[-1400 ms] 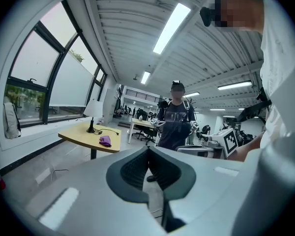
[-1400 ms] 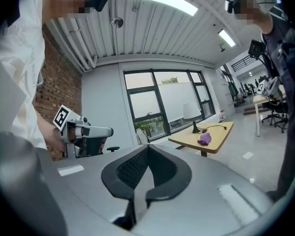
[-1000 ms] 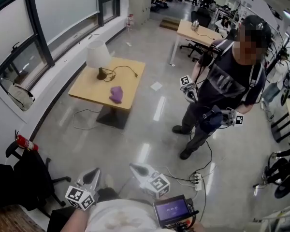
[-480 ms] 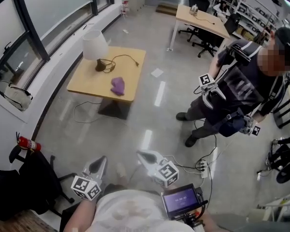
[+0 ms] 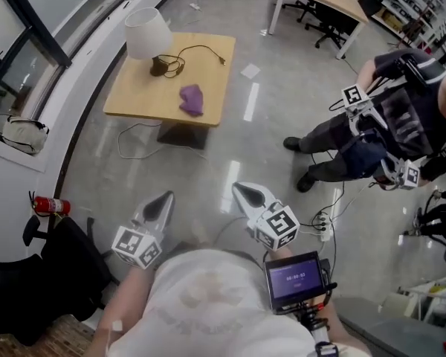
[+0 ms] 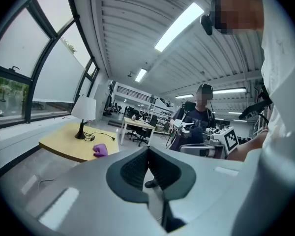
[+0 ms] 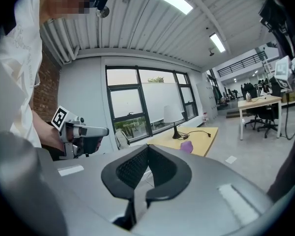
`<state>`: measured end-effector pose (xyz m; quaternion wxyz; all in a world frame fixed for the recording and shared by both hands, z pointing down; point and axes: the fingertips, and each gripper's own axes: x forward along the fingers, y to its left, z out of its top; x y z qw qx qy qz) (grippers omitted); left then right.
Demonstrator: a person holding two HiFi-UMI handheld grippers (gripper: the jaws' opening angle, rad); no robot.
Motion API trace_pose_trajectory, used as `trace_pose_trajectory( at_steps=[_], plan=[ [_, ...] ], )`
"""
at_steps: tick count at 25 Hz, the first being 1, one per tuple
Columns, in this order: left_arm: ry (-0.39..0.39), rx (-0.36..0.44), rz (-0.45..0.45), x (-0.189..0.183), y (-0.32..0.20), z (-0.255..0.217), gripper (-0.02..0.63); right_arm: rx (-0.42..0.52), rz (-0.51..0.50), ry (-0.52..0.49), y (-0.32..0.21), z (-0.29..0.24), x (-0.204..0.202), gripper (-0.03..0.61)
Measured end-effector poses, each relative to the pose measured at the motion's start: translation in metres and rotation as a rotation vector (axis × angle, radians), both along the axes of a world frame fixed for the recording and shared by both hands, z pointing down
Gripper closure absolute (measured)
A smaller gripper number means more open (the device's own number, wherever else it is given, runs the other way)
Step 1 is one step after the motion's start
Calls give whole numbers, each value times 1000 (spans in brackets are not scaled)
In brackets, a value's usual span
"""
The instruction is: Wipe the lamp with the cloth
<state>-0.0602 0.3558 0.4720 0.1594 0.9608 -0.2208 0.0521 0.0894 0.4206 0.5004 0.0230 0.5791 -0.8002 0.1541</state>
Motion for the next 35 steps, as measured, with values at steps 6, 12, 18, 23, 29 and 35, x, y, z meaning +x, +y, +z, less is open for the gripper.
trace_pose_trajectory(
  at_steps=[6, 12, 18, 23, 29, 35],
  plan=[
    [-6, -20, -1, -11, -47, 7, 614, -10, 8, -4, -49, 4, -18, 565],
    [23, 0, 44, -20, -66, -7, 614, -15, 29, 53, -68, -8, -26, 565],
    [27, -9, 35, -23, -90, -4, 614, -10, 43, 31, -90, -3, -29, 565],
    [13, -41, 46, -20, -97, 0, 614, -53, 33, 22, -99, 4, -29, 565],
    [11, -32, 14, -10, -120, -2, 614, -46, -12, 3, -129, 16, -23, 565],
    [-1, -15, 13, 19, -157, -2, 614, -39, -46, 14, -172, 11, -3, 565]
  ],
)
